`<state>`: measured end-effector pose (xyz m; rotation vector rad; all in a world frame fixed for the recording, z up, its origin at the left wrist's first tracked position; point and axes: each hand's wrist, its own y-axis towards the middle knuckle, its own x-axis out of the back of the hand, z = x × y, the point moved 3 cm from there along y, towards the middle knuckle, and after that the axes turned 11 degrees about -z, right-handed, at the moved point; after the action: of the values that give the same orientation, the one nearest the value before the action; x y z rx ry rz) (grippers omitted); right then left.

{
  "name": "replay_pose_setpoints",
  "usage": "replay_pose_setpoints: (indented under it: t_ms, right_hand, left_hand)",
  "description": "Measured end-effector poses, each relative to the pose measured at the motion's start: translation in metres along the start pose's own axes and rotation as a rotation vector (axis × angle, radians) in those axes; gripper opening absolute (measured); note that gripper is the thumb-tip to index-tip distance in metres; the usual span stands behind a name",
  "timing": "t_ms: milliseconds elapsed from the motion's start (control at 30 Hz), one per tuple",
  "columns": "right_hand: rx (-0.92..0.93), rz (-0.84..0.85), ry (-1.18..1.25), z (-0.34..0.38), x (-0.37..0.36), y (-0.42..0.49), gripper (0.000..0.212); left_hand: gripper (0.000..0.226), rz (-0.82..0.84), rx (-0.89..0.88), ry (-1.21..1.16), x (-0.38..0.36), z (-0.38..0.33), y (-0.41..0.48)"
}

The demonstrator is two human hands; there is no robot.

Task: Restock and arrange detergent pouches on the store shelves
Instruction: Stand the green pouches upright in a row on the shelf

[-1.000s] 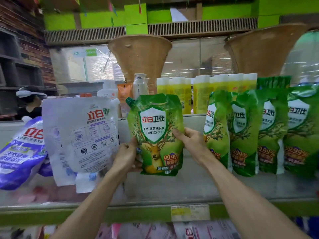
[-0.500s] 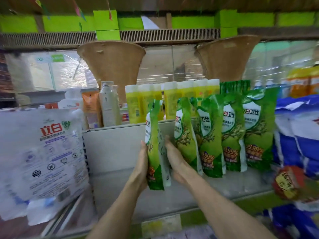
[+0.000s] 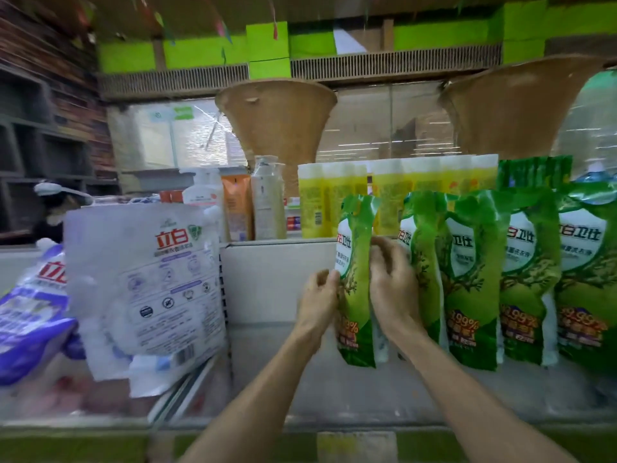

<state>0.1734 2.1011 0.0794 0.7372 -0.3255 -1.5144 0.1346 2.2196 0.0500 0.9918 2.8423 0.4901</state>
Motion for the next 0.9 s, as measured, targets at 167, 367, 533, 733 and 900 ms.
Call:
replay_pose_setpoints:
  t_ms: [167,367,533,733,900]
  right_hand:
    - [0.403,-0.109,0.173,0.072,-0.016,-0.002,0.002]
    - [0.304,0.170,0.232,0.084,-0.087,-0.063,0.013]
    - [0.082,0.275,0.148,0.067,-0.138,-0.103,0.005]
    - [-0.021,0.312,0.005,0.051,-0.187,-0.140,0.017]
    - [-0.025,0.394,-0.098,0.043,-0.203,-0.171,0.071]
  left_hand:
    - [0.016,-0.178,-0.437,-0.003,0.062,-0.066,-0.006]
    - [0.026,-0.570,-0.621,0.022,0.171,-0.096,-0.018]
    - [0.024,-0.772,-0.604,0.018,0.266,-0.080,-0.021]
    - [0.028,-0.507,-0.230,0.060,0.319,-0.023,0.006]
    - [0.043,-0.181,-0.095,0.231,0.320,0.017,0.019]
